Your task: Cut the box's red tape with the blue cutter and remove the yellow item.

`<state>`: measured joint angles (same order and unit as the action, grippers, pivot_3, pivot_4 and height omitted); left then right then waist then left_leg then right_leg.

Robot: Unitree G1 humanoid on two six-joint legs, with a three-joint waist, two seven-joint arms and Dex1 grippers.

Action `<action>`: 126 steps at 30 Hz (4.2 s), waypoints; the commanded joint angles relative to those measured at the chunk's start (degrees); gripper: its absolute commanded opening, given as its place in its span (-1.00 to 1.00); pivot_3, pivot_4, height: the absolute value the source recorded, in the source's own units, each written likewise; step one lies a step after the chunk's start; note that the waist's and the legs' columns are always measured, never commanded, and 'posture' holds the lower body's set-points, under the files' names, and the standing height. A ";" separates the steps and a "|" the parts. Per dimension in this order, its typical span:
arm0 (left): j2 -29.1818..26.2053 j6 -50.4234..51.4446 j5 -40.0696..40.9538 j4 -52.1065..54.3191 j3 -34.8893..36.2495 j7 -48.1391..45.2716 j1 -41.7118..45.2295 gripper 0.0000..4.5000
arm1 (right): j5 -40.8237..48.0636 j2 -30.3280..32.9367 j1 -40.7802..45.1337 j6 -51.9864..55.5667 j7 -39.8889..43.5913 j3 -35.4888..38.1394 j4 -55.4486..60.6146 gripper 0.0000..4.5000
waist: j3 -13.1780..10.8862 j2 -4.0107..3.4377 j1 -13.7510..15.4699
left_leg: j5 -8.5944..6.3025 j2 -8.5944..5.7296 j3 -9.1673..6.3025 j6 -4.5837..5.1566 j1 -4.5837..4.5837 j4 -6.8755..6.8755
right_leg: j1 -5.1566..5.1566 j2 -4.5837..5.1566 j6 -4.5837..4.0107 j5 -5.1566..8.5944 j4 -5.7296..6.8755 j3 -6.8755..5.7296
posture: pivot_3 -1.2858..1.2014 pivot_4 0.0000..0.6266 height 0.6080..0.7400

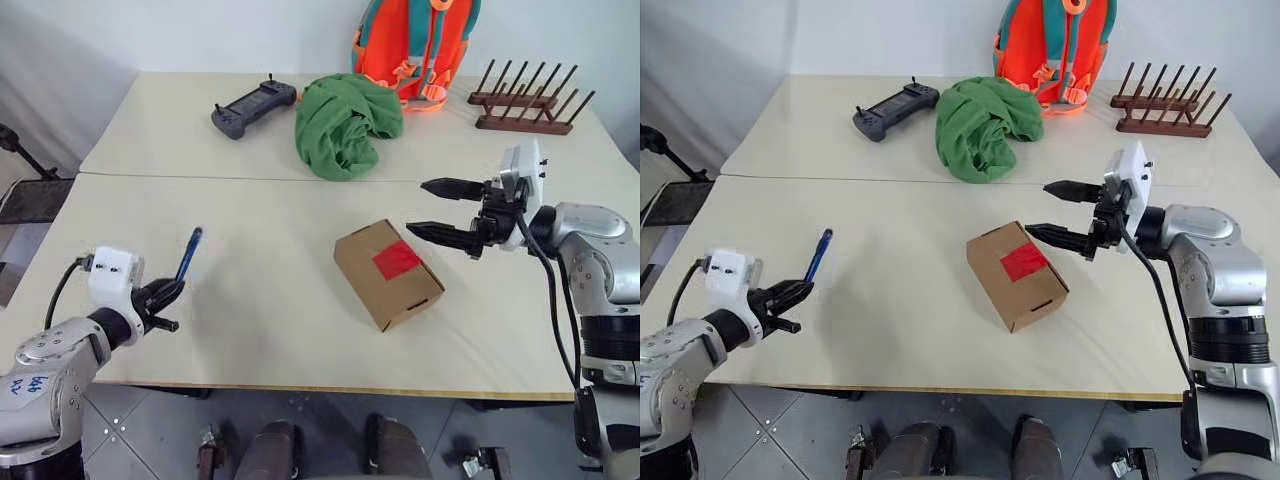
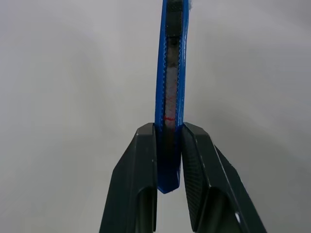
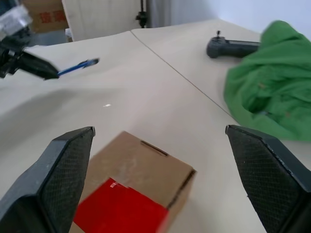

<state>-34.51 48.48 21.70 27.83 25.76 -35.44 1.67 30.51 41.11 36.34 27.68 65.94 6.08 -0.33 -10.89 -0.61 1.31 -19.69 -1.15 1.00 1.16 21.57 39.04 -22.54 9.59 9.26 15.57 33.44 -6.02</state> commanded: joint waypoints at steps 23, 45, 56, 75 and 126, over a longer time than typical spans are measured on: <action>-18.14 -49.97 -18.68 -16.81 -29.52 -28.49 2.65 -0.83 | -10.21 4.76 -3.74 13.56 -10.82 -26.52 38.23 -0.64 | -0.05 -0.07 0.07 | -0.24 -0.03 0.62 0.27 -0.04 0.05 | -0.25 -0.02 -0.03 0.01 0.10 -0.02 | 0.03 -0.52 1.00; -18.50 -46.01 -20.27 -8.11 -30.67 -26.06 -4.57 -0.83 | -28.77 -7.08 1.40 -2.72 -4.95 -45.42 22.02 -0.98 | 0.00 -0.12 -0.15 | -0.47 0.06 0.98 0.39 -0.42 0.06 | -0.17 -0.01 -0.05 0.00 0.25 -0.05 | 0.03 -0.52 1.00; -17.99 -44.71 -20.09 -8.14 -31.85 -26.51 -3.31 -0.83 | -35.42 -9.89 0.09 -9.08 -3.03 -48.27 15.83 -0.98 | 0.20 -0.28 -0.20 | -0.47 0.07 1.05 0.38 -0.51 0.06 | -0.16 -0.01 -0.05 0.00 0.30 -0.06 | 0.03 -0.52 1.00; -17.46 -43.77 -20.28 -7.61 -32.57 -27.01 -2.69 -0.83 | -41.12 -20.18 1.86 -14.26 -2.91 -48.89 6.40 -0.98 | 0.96 -0.64 -1.00 | -0.47 0.08 1.07 0.38 -0.73 0.06 | -0.04 -0.02 -0.06 0.01 0.41 -0.04 | 0.03 -0.52 1.00; 7.38 -81.52 -21.53 -37.24 -24.75 2.45 24.34 -0.83 | -1.42 -20.96 37.39 50.37 -18.08 -9.99 -6.30 0.98 | 0.68 -0.17 -2.64 | -0.59 0.15 1.30 0.35 -0.11 0.10 | -0.57 -0.03 -0.10 -0.03 0.56 -0.67 | 0.03 -0.52 1.00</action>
<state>-27.49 -31.68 -0.61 -10.02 1.21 -33.59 25.52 27.42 20.31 71.41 78.76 46.90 -4.09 -7.41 -10.21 -0.78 -1.32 -20.28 -1.00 2.28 1.51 21.47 39.14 -23.12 9.56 9.16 15.54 34.00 -6.72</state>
